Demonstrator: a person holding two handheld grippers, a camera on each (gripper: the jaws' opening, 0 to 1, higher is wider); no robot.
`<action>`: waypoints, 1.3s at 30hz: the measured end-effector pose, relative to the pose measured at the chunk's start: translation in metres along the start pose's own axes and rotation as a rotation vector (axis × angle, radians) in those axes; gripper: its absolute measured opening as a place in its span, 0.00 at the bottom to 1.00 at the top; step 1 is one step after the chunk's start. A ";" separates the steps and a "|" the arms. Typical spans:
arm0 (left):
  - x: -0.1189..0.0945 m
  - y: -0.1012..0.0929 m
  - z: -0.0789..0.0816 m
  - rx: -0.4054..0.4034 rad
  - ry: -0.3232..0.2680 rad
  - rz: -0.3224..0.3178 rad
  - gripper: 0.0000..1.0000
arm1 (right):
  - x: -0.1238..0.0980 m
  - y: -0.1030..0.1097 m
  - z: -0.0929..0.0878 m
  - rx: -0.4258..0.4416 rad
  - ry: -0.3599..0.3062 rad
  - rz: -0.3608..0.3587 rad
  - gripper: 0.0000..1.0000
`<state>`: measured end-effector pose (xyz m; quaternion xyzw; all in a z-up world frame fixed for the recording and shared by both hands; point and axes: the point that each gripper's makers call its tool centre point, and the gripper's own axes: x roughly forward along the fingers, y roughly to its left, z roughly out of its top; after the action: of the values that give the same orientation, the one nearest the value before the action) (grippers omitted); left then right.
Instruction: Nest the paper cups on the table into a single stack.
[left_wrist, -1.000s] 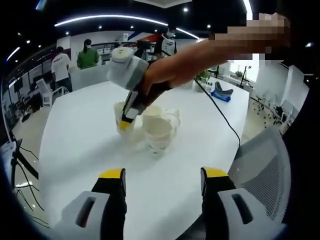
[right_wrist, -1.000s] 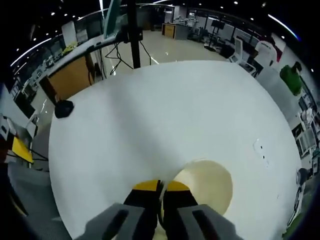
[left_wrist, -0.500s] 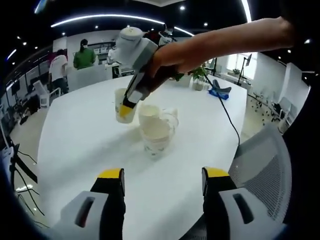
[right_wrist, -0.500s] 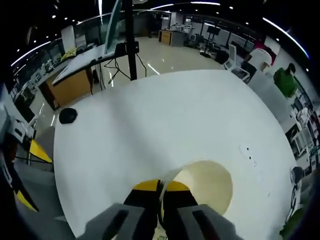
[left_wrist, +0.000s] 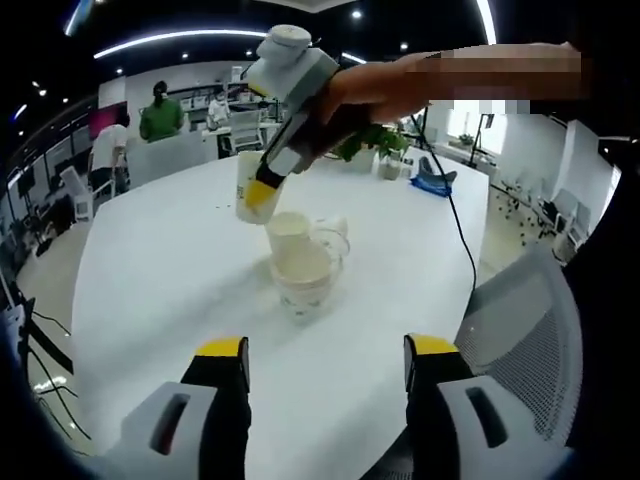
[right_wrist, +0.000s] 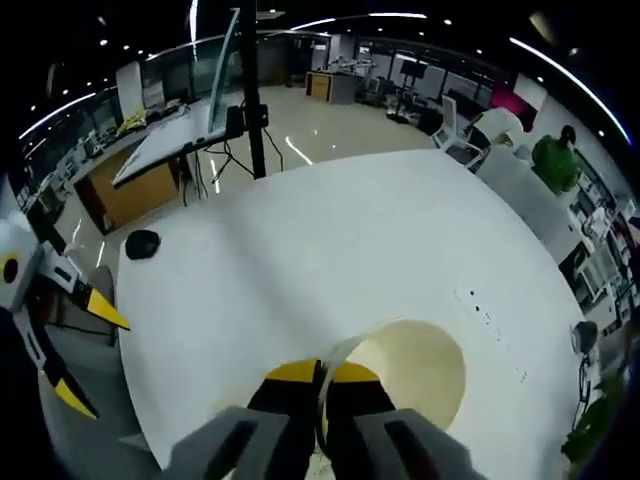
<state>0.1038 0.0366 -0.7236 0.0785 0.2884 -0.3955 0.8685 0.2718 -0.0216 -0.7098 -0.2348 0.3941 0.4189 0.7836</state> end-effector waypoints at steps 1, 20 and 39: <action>0.000 -0.001 0.000 -0.001 0.002 0.000 0.61 | -0.007 0.003 0.000 0.024 -0.007 0.012 0.00; -0.003 -0.005 -0.001 -0.003 0.005 0.007 0.61 | -0.030 0.003 -0.005 -0.008 0.003 0.021 0.00; -0.007 -0.007 -0.004 0.000 0.010 0.011 0.61 | -0.045 0.034 -0.021 -0.041 0.025 0.061 0.00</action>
<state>0.0932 0.0379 -0.7225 0.0821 0.2921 -0.3901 0.8693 0.2190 -0.0388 -0.6869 -0.2439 0.4023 0.4477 0.7604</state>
